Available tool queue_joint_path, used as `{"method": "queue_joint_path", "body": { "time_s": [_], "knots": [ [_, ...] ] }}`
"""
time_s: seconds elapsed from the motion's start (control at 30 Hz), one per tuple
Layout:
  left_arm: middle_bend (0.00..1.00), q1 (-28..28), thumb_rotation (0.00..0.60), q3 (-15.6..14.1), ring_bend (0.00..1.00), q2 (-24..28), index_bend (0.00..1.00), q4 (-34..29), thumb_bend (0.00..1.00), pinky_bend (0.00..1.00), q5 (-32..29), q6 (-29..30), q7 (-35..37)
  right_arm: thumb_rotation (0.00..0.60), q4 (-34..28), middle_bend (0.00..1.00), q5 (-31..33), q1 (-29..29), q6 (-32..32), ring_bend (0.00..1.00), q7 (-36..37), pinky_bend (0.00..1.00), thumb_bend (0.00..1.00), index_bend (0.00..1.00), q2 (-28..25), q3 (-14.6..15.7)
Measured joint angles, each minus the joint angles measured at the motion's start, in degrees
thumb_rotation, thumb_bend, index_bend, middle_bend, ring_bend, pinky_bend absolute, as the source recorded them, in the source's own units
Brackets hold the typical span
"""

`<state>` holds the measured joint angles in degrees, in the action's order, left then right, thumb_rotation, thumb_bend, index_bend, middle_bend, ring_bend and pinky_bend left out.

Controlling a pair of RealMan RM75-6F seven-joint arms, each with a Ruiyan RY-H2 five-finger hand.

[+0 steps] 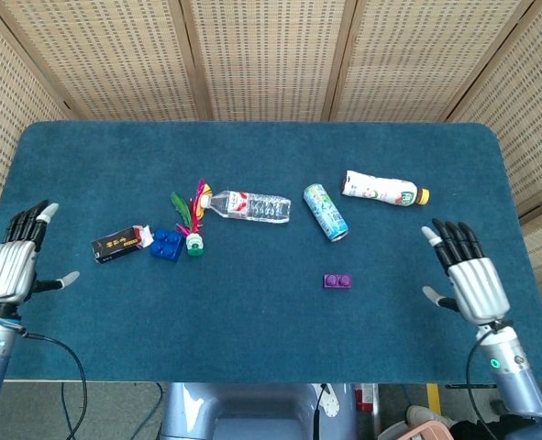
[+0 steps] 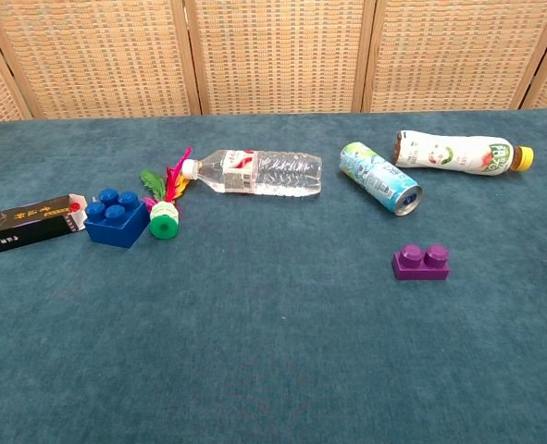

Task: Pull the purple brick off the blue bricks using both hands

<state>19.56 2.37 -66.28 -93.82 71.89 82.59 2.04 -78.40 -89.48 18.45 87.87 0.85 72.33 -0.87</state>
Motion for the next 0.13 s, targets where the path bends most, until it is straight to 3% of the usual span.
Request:
{"method": "queue_joint_path", "body": {
  "time_s": [0.13],
  "knots": [
    [0.00,-4.7,0.600,-2.0,0.00,-0.4,0.00,0.8,0.00,0.00,1.4,4.2,0.0,0.600,-0.2,0.00,-1.2,-3.7,3.4,0.00,-1.2,0.00,0.00,0.00,-1.7,1.7]
  ]
}}
